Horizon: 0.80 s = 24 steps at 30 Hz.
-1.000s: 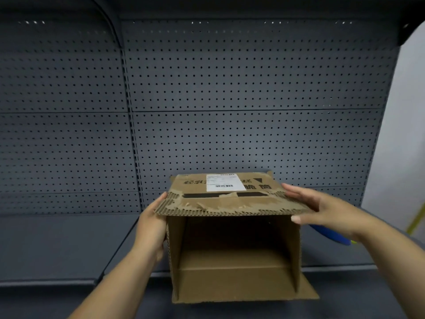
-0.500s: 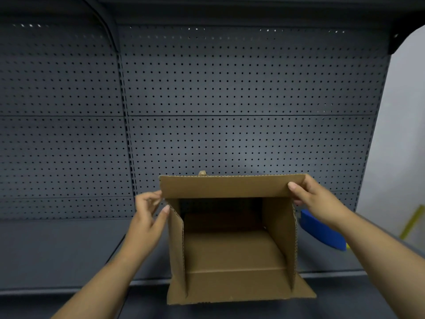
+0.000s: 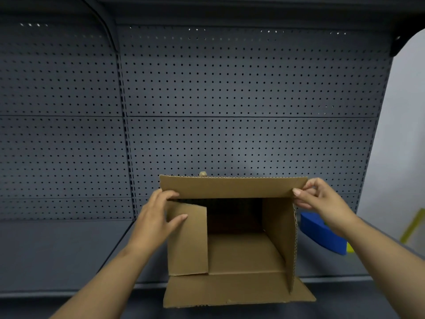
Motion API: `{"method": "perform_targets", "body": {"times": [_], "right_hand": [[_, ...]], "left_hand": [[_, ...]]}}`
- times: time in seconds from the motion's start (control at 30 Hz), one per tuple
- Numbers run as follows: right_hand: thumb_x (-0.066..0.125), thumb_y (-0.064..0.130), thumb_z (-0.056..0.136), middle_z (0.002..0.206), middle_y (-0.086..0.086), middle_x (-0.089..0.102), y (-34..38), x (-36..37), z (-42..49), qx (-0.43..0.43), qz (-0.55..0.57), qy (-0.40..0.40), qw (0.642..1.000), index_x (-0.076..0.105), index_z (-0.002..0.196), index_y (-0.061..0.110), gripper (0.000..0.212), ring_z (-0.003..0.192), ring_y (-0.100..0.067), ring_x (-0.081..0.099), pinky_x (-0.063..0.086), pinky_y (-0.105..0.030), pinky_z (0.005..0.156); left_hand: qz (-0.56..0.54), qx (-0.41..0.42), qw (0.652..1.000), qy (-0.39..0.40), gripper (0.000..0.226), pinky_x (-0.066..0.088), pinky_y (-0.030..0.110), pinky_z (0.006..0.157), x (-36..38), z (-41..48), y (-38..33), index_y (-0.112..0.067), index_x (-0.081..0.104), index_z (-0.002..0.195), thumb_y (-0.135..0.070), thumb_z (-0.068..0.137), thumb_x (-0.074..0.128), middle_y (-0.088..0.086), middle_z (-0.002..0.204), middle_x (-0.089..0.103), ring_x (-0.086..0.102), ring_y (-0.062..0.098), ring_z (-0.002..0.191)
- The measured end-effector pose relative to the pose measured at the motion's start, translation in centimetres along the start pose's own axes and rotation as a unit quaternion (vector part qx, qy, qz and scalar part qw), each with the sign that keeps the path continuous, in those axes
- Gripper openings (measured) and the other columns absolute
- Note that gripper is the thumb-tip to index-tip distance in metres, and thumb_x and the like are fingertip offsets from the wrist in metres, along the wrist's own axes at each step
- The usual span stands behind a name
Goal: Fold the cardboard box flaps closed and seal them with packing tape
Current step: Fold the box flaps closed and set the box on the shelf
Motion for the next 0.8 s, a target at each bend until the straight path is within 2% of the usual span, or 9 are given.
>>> {"method": "perform_targets", "body": {"times": [0.1, 0.2, 0.3, 0.4, 0.5, 0.7, 0.8], "right_hand": [[0.055, 0.002, 0.089, 0.101, -0.003, 0.066, -0.4, -0.2, -0.3, 0.014, 0.011, 0.041, 0.999, 0.051, 0.100, 0.018, 0.020, 0.092, -0.011, 0.064, 0.054, -0.022, 0.083], [0.061, -0.006, 0.082, 0.121, 0.010, 0.055, -0.9, -0.1, -0.5, 0.000, -0.124, 0.130, 0.984, 0.046, 0.115, 0.032, 0.053, 0.114, -0.005, 0.050, 0.046, -0.018, 0.088], [0.077, 0.011, 0.072, 0.119, 0.017, 0.052, -0.8, -0.3, -0.4, -0.025, -0.250, 0.116, 0.961, 0.035, 0.124, 0.038, 0.072, 0.111, -0.002, 0.048, 0.040, -0.020, 0.094], [0.080, 0.023, 0.069, 0.113, 0.011, 0.054, -0.3, 0.0, -0.3, -0.051, -0.300, 0.055, 0.951, 0.037, 0.129, 0.029, 0.075, 0.106, -0.009, 0.050, 0.042, -0.026, 0.092], [0.079, 0.025, 0.070, 0.111, 0.004, 0.057, -0.5, 0.3, -0.2, -0.059, -0.323, 0.013, 0.945, 0.041, 0.129, 0.018, 0.071, 0.103, -0.014, 0.054, 0.043, -0.025, 0.086], [0.079, 0.023, 0.071, 0.118, -0.007, 0.060, -0.5, 0.6, -0.3, -0.070, -0.341, -0.033, 0.937, 0.045, 0.123, 0.011, 0.064, 0.108, -0.021, 0.057, 0.040, -0.023, 0.081], [0.079, 0.024, 0.071, 0.117, -0.011, 0.060, -0.7, 0.8, -0.2, -0.069, -0.352, -0.047, 0.932, 0.045, 0.121, 0.010, 0.062, 0.108, -0.024, 0.056, 0.042, -0.027, 0.083]], "left_hand": [[0.004, -0.011, 1.000, -0.028, 0.062, 0.036, 0.038, 0.101, 0.1, 0.1, 0.0, -0.021, 0.045, 0.127, -0.034, 0.074, 0.074, -0.001, 0.134, 0.045, 0.046, 0.025, 0.122], [0.007, -0.011, 0.999, -0.039, 0.066, 0.033, 0.039, 0.104, 0.5, 0.2, -0.4, -0.019, 0.043, 0.130, -0.032, 0.074, 0.075, 0.001, 0.137, 0.045, 0.044, 0.027, 0.123], [0.015, 0.005, 0.999, -0.039, 0.067, 0.033, 0.042, 0.104, 1.2, 0.3, -0.7, -0.017, 0.044, 0.129, -0.030, 0.072, 0.076, 0.004, 0.135, 0.047, 0.046, 0.031, 0.122], [0.025, 0.040, 0.998, -0.052, 0.068, 0.037, 0.048, 0.100, 1.7, 0.1, -0.9, -0.014, 0.045, 0.125, -0.024, 0.068, 0.080, 0.012, 0.127, 0.054, 0.053, 0.035, 0.116], [0.023, 0.063, 0.995, -0.071, 0.073, 0.042, 0.053, 0.091, 1.7, -0.2, -1.2, -0.021, 0.038, 0.120, -0.019, 0.063, 0.083, 0.017, 0.121, 0.058, 0.057, 0.040, 0.108], [-0.008, 0.034, 0.997, -0.071, 0.075, 0.041, 0.048, 0.094, 1.6, 0.0, -0.9, -0.033, 0.027, 0.117, -0.022, 0.066, 0.082, 0.017, 0.131, 0.053, 0.050, 0.044, 0.115], [-0.007, 0.043, 0.996, -0.074, 0.077, 0.041, 0.047, 0.094, 1.9, -0.1, -0.7, -0.032, 0.026, 0.118, -0.022, 0.065, 0.082, 0.018, 0.130, 0.052, 0.048, 0.044, 0.117]]}}
Point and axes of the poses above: each hand's wrist, its own z-axis towards the middle knuckle, its own x-axis out of the palm, y = z × x, the point moved 5 cm from there along z, towards the middle knuckle
